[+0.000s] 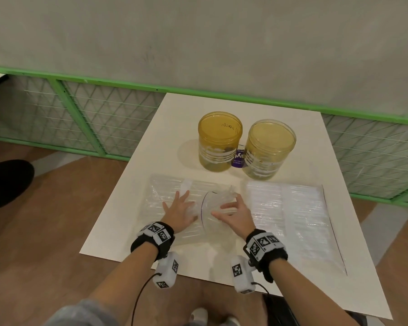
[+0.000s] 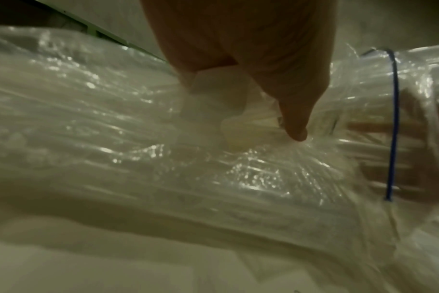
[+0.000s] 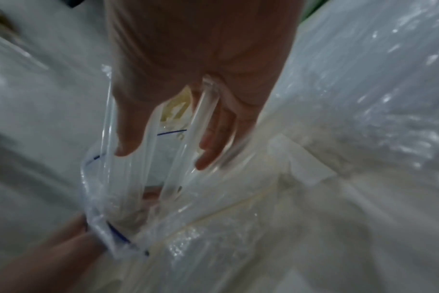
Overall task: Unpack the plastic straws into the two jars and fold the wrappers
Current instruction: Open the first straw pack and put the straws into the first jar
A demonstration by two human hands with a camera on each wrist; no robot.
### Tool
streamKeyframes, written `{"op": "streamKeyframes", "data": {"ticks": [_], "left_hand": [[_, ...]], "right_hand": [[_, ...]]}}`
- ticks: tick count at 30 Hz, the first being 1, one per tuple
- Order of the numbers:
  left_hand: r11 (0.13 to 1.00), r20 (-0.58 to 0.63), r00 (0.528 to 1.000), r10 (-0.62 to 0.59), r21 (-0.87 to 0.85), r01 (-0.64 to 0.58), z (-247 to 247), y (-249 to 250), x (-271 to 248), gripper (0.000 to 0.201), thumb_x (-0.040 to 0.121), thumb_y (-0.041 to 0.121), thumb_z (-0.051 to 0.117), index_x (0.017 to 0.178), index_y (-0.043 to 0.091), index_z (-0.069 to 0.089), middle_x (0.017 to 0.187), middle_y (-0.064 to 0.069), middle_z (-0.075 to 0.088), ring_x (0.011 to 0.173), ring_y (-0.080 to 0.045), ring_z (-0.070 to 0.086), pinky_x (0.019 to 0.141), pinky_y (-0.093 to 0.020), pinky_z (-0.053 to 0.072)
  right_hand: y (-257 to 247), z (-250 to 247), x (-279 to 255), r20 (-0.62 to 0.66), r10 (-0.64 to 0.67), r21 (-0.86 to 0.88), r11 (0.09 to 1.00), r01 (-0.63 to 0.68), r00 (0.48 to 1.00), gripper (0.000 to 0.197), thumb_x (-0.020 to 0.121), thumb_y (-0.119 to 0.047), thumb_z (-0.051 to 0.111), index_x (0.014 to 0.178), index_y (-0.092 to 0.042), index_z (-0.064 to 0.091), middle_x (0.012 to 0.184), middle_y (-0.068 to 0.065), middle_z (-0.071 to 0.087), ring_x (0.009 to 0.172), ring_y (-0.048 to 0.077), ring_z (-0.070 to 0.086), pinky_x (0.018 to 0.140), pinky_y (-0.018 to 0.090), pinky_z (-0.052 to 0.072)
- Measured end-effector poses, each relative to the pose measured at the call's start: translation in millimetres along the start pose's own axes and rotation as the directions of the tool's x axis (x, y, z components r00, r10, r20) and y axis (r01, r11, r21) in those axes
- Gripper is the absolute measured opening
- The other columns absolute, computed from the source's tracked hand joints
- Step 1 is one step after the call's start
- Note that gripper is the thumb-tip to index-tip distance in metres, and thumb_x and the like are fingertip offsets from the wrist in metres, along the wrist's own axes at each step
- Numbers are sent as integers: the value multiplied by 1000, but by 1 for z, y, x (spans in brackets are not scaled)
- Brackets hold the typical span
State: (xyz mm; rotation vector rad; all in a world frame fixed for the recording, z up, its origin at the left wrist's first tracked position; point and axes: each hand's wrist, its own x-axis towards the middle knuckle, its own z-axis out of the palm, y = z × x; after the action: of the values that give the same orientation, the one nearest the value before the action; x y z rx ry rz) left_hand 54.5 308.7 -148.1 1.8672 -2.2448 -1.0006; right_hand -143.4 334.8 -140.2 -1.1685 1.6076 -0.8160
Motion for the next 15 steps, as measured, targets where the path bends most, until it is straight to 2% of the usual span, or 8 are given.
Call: {"op": "streamKeyframes", "data": {"ticks": [3,6,9,12,15], "left_hand": [[999,-26,1000,10,42,-9,3,1,-2,52,90,33,56,139,21,39,157,4,4,146,-24,-10,110,-63,-3],[999,-64,998,-13,50,17,7,4,-1,62,89,35,57,143,21,31,157,3,4,146,-23,-8,111,-62,-1],[1000,-104,994,-27,6,27,10,7,1,64,90,36,56,144,19,27,157,2,6,146,-23,-6,111,-63,0],[1000,-131,991,-6,5,7,15,8,-1,67,89,39,56,145,17,26,157,2,6,146,-23,-6,111,-63,-2],[998,-167,986,-16,-64,5,17,9,0,69,86,42,58,144,19,27,156,3,13,146,-21,-3,112,-62,-3]], "right_hand": [[-7,3,2,28,-16,100,995,13,999,98,62,-29,87,140,-27,27,123,0,51,112,15,55,97,33,48],[-23,16,2,-55,47,322,946,-27,997,94,66,-21,85,137,-25,24,123,1,46,101,11,57,92,30,50],[-35,40,-2,-96,180,442,889,-120,979,82,72,-21,80,135,-16,26,123,4,51,100,14,54,94,32,47],[-39,62,-4,-102,311,376,892,-252,945,57,79,-32,72,123,-7,45,114,3,57,99,17,54,86,29,44],[-41,66,1,-107,340,562,796,-225,934,34,84,-23,66,111,-8,53,113,9,62,90,14,58,79,26,46]]}}
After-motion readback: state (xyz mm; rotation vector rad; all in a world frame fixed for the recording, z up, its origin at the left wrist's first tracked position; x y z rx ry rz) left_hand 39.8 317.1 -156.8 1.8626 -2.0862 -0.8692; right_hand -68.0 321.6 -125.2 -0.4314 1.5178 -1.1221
